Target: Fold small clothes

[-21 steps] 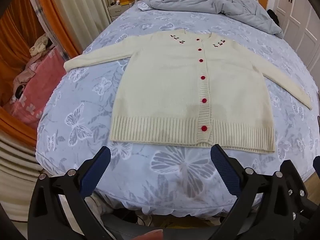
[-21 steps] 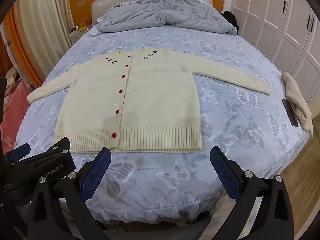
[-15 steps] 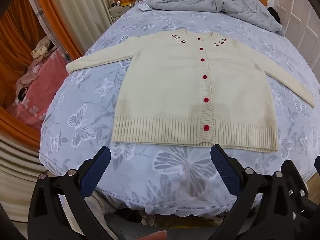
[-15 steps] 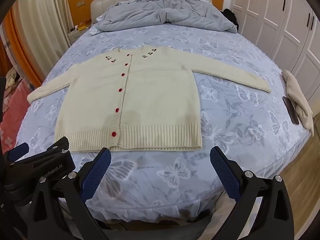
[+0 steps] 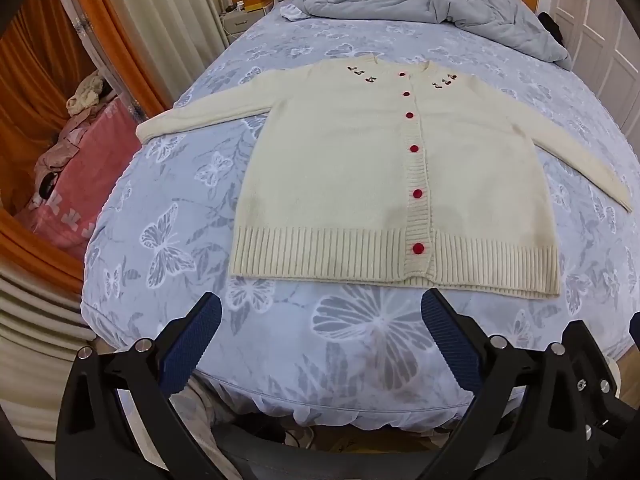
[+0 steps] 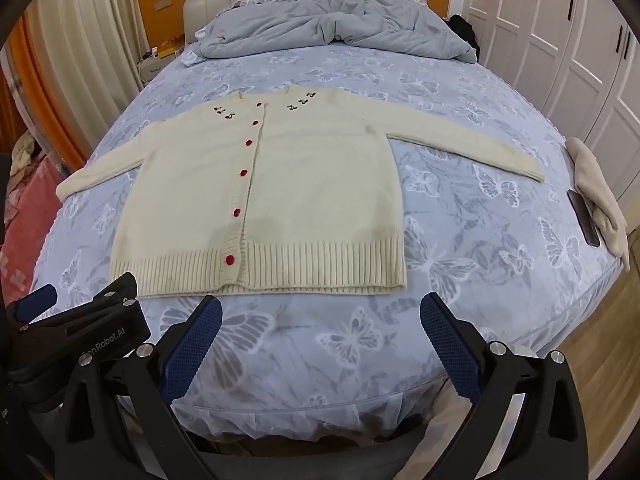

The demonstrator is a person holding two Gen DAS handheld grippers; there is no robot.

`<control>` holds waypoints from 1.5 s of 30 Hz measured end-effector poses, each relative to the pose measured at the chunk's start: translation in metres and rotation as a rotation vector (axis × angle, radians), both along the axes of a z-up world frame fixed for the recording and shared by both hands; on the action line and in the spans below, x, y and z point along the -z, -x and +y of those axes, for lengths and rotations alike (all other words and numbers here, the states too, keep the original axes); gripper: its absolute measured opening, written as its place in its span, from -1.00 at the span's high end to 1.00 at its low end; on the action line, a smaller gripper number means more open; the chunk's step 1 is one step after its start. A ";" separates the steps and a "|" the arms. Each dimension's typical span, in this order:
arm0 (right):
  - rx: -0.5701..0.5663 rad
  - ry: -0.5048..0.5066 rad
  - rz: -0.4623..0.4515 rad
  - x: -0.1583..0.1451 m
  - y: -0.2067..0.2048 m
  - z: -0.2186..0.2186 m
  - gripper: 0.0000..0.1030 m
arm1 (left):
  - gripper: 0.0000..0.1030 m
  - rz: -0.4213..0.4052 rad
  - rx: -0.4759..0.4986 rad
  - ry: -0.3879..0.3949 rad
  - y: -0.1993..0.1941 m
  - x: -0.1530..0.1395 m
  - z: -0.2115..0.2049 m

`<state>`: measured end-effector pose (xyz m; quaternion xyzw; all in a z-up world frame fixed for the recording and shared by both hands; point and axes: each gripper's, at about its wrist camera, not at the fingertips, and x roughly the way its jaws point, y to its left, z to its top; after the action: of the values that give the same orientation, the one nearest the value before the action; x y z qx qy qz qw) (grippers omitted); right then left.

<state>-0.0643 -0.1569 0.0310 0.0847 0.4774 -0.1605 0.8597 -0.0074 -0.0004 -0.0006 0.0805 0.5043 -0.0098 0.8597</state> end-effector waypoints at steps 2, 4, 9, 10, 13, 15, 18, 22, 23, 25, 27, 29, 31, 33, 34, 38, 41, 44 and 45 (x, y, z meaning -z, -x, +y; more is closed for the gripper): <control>-0.002 0.002 -0.001 0.000 0.002 0.002 -0.90 | -0.90 -0.003 -0.002 -0.002 0.001 -0.001 0.001; 0.000 0.001 -0.002 0.000 0.002 0.002 -0.90 | -0.90 -0.006 -0.005 -0.004 0.002 -0.001 0.002; -0.001 0.001 -0.002 0.000 0.004 0.005 -0.90 | -0.90 -0.010 -0.013 -0.002 0.005 -0.002 0.005; 0.000 0.001 -0.003 0.000 0.004 0.004 -0.90 | -0.90 -0.014 -0.014 -0.003 0.006 -0.002 0.005; -0.002 0.006 -0.005 -0.001 0.007 0.007 -0.90 | -0.90 -0.025 -0.015 -0.013 0.008 -0.004 0.005; -0.004 0.006 -0.007 -0.002 0.007 0.008 -0.90 | -0.90 -0.026 -0.016 -0.012 0.009 -0.004 0.005; -0.006 0.008 -0.008 -0.003 0.008 0.008 -0.90 | -0.90 -0.029 -0.017 -0.012 0.009 -0.005 0.006; -0.008 0.011 -0.010 -0.005 0.010 0.010 -0.90 | -0.90 -0.033 -0.018 -0.014 0.011 -0.007 0.007; -0.007 0.010 -0.009 -0.005 0.010 0.010 -0.90 | -0.90 -0.033 -0.019 -0.015 0.012 -0.007 0.007; -0.007 0.011 -0.009 -0.005 0.010 0.010 -0.90 | -0.90 -0.033 -0.019 -0.013 0.012 -0.007 0.007; -0.008 0.013 -0.009 -0.005 0.010 0.010 -0.90 | -0.90 -0.034 -0.019 -0.014 0.012 -0.007 0.007; -0.007 0.011 -0.010 -0.005 0.010 0.010 -0.90 | -0.90 -0.033 -0.019 -0.013 0.012 -0.007 0.008; -0.007 0.011 -0.010 -0.005 0.010 0.010 -0.90 | -0.90 -0.034 -0.018 -0.014 0.012 -0.007 0.008; -0.006 0.012 -0.010 -0.005 0.010 0.010 -0.90 | -0.90 -0.034 -0.019 -0.015 0.012 -0.007 0.008; -0.007 0.011 -0.009 -0.005 0.010 0.011 -0.90 | -0.90 -0.034 -0.019 -0.015 0.012 -0.007 0.008; -0.007 0.010 -0.007 -0.005 0.011 0.009 -0.90 | -0.90 -0.034 -0.020 -0.016 0.013 -0.008 0.008; -0.006 0.006 -0.006 -0.004 0.012 0.010 -0.90 | -0.90 -0.035 -0.020 -0.017 0.013 -0.007 0.009; -0.006 0.007 -0.006 -0.004 0.012 0.010 -0.90 | -0.90 -0.034 -0.021 -0.017 0.014 -0.008 0.009; -0.007 0.007 -0.005 -0.004 0.012 0.010 -0.90 | -0.90 -0.033 -0.021 -0.018 0.014 -0.008 0.009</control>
<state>-0.0762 -0.1469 0.0346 0.0803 0.4750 -0.1589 0.8618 -0.0215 0.0089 0.0071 0.0833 0.4907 0.0050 0.8673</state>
